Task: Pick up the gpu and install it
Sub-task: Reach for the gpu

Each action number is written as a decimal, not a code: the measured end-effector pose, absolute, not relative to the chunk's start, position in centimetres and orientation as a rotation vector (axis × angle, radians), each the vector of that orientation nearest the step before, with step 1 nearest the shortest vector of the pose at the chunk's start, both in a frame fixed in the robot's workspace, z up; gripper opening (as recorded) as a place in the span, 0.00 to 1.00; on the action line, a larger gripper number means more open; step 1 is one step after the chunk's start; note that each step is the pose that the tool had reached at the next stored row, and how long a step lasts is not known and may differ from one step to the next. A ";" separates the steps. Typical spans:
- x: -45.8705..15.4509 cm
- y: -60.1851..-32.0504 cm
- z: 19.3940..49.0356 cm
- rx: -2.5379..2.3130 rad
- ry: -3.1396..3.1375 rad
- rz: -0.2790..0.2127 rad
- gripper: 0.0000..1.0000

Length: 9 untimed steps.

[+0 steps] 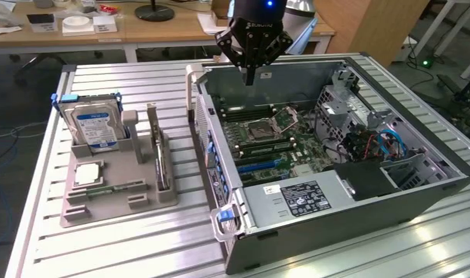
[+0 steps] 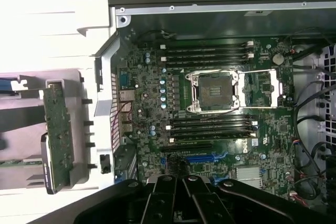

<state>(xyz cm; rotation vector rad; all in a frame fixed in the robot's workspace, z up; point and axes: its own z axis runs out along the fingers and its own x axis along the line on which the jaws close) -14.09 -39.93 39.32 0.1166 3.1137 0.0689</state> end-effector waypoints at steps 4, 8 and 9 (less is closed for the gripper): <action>-14.4 -39.9 39.3 0.117 3.114 0.069 0.10; -14.7 -40.0 39.3 0.117 3.114 0.069 0.10; -14.8 -40.0 39.3 0.117 3.114 0.069 0.10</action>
